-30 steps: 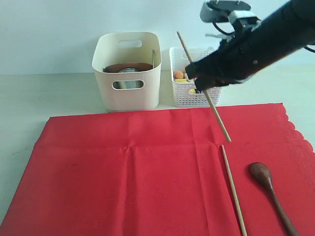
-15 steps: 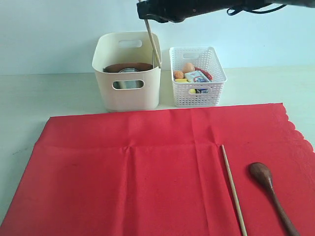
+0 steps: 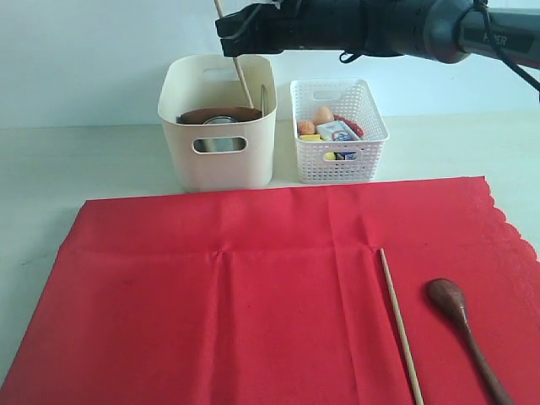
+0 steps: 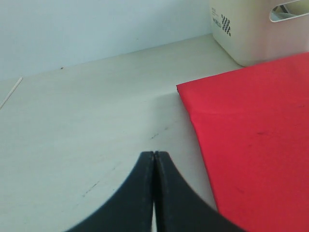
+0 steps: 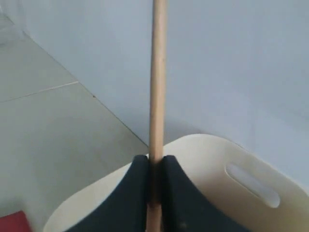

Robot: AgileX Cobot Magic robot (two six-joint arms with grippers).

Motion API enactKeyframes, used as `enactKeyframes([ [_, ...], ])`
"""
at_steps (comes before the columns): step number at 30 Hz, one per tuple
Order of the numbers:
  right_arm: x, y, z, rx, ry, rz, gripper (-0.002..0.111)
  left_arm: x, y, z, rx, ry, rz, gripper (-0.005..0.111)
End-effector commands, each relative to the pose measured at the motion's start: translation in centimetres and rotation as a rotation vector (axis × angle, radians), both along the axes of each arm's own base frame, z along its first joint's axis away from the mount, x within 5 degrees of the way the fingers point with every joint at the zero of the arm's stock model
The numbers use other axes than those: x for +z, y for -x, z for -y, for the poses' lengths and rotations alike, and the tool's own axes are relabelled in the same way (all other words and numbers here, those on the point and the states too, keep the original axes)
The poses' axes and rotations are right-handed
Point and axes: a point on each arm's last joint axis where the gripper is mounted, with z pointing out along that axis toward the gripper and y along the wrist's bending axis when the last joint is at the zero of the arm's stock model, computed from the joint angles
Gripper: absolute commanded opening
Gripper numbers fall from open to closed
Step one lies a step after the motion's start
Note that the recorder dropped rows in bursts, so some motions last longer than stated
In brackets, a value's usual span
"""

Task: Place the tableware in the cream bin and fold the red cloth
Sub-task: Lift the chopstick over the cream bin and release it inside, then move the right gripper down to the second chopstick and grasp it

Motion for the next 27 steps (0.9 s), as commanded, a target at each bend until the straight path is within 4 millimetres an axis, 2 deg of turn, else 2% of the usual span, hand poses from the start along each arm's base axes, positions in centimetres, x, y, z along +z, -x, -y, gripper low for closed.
enactKeyframes([
  [1, -1.4, -1.1, 0.9, -0.038, 0.017, 0.011, 0.006, 0.0, 0.0, 0.0, -0.003, 0.003, 0.007, 0.000],
  [3, -2.7, -1.3, 0.8, -0.031, 0.035, 0.003, 0.016, 0.0, 0.0, 0.0, -0.003, 0.003, 0.007, 0.000],
  [6, -3.7, -1.3, 0.6, -0.004, 0.038, -0.015, 0.038, 0.0, 0.0, 0.0, -0.003, 0.003, 0.007, 0.000],
  [7, -3.8, -1.3, 0.6, 0.004, 0.049, -0.011, 0.045, 0.0, 0.0, 0.0, -0.003, 0.003, 0.007, 0.000],
  [10, -3.0, -1.0, 0.7, 0.012, 0.070, -0.021, 0.055, 0.0, 0.0, 0.0, -0.003, 0.003, 0.007, 0.000],
  [17, 1.3, 0.7, 1.9, -0.052, 0.169, -0.138, 0.055, 0.0, 0.0, 0.0, -0.003, 0.003, 0.007, 0.000],
  [24, 5.7, 3.7, 4.1, -0.161, 0.313, -0.328, 0.055, 0.0, 0.0, 0.0, -0.003, 0.003, 0.007, 0.000],
  [27, 6.7, 4.9, 5.2, -0.231, 0.369, -0.441, 0.053, 0.0, 0.0, 0.0, -0.003, 0.003, 0.007, 0.000],
])
